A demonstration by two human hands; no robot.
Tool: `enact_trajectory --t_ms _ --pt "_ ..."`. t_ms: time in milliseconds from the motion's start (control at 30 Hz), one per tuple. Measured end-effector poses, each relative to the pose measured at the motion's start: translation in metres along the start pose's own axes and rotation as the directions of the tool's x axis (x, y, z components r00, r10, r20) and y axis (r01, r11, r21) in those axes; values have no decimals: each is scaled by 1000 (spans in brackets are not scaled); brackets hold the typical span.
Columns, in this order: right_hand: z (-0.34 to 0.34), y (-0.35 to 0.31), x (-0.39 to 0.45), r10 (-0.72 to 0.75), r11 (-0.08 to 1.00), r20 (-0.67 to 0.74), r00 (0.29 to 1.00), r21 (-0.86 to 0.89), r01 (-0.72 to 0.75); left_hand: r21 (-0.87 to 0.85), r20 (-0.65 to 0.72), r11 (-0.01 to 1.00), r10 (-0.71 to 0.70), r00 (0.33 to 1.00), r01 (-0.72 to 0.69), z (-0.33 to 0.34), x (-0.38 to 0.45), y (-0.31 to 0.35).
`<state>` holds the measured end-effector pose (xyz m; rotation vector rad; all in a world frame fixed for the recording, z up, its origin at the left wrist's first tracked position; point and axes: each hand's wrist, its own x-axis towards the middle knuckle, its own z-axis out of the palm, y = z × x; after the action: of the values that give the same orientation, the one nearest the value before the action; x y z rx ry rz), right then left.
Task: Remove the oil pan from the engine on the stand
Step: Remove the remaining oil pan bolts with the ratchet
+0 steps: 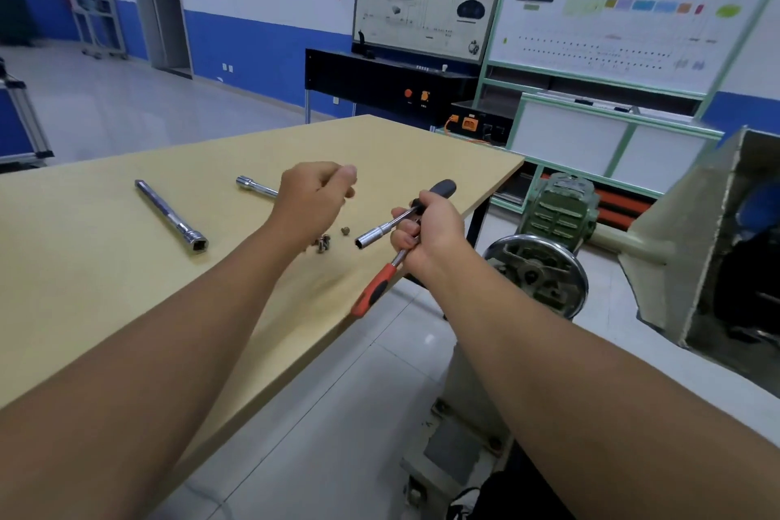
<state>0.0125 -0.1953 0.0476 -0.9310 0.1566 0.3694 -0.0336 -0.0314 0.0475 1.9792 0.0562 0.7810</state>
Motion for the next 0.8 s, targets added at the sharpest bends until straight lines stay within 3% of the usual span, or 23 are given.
enact_trajectory --t_ms 33,100,167,400,467,533,633,700,800 --pt "-2 -9 -5 -46 999 -20 999 -14 46 -68 124 996 -50 991 59 4 -3 15" --pt "-7 -28 -16 -149 986 -66 987 -82 143 -58 433 990 -88 897 125 20 -16 44" --pt "-16 -47 -26 -250 958 -106 962 -172 230 13 598 997 -68 798 75 41 -31 69" --pt "-83 -127 -84 -448 868 -145 882 -307 390 -122 504 993 56 862 7 142 -61 152" --pt "-113 -162 -111 -482 873 -212 850 -198 445 -155 501 988 85 861 -7 183 -75 181" --pt "-152 -200 -143 -465 868 -286 838 36 495 -230 494 973 85 865 36 222 -91 209" --pt "-224 -245 -191 -453 737 -398 798 336 587 -331 558 934 80 826 132 275 -119 248" --pt "-267 -253 -212 -456 638 -457 764 431 638 -422 625 889 145 767 177 310 -148 274" --pt "-318 -253 -229 -486 607 -426 763 464 645 -490 599 867 263 756 86 360 -194 302"
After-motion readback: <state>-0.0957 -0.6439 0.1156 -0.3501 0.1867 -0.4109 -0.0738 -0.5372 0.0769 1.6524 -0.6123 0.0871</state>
